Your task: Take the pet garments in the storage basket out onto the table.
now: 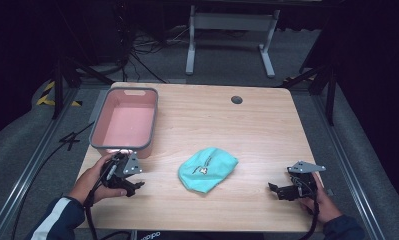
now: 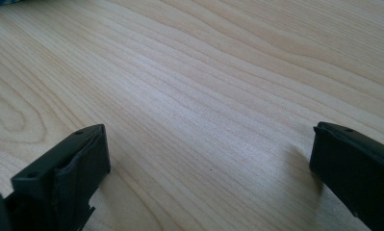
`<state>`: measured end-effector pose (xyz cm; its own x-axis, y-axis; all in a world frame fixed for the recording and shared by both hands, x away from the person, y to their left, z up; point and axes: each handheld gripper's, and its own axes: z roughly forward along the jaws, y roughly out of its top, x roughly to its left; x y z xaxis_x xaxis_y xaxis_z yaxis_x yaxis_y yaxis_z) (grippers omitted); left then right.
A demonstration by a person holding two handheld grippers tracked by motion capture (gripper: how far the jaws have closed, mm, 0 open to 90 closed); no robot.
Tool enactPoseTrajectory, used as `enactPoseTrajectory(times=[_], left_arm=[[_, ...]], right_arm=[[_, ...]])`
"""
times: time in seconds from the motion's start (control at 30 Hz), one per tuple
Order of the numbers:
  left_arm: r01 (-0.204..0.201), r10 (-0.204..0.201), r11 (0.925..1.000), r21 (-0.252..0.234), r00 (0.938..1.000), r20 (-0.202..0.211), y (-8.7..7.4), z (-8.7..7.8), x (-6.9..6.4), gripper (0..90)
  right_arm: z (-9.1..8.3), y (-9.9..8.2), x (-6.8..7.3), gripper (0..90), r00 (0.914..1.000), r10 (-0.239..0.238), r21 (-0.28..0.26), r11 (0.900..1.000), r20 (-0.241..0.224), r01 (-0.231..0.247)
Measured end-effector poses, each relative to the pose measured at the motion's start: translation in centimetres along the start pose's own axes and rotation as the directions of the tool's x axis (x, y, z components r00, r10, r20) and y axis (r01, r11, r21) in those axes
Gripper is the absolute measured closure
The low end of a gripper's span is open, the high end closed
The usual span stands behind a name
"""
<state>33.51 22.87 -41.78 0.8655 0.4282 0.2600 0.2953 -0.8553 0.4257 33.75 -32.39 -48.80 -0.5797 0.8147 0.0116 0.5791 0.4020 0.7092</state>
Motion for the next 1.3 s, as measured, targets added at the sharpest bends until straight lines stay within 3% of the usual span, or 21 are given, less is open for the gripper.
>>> enactPoseTrajectory(times=[0.43,0.7,1.13,1.3], left_arm=[[0.077,-0.077,0.9970,-0.009,0.9970,-0.007,-4.1,0.2,0.7,20.8],[0.139,-0.139,0.9891,-0.048,0.9902,0.004,-6.5,0.4,1.0,20.5],[0.248,-0.245,0.9617,-0.116,0.9687,0.039,-10.1,0.7,1.5,19.5],[0.297,-0.290,0.9431,-0.149,0.9546,0.067,-11.4,0.8,1.5,18.7]], right_arm=[[0.0,0.0,0.0,0.6,1.0000,-0.001,0.000,1.0000,-0.001,0.001],[0.0,0.0,0.0,0.6,1.0000,-0.002,0.000,1.0000,-0.001,0.002],[0.0,0.0,0.0,0.6,1.0000,-0.002,0.000,1.0000,-0.001,0.002],[0.0,0.0,0.0,0.6,1.0000,-0.002,0.000,1.0000,-0.001,0.002]])
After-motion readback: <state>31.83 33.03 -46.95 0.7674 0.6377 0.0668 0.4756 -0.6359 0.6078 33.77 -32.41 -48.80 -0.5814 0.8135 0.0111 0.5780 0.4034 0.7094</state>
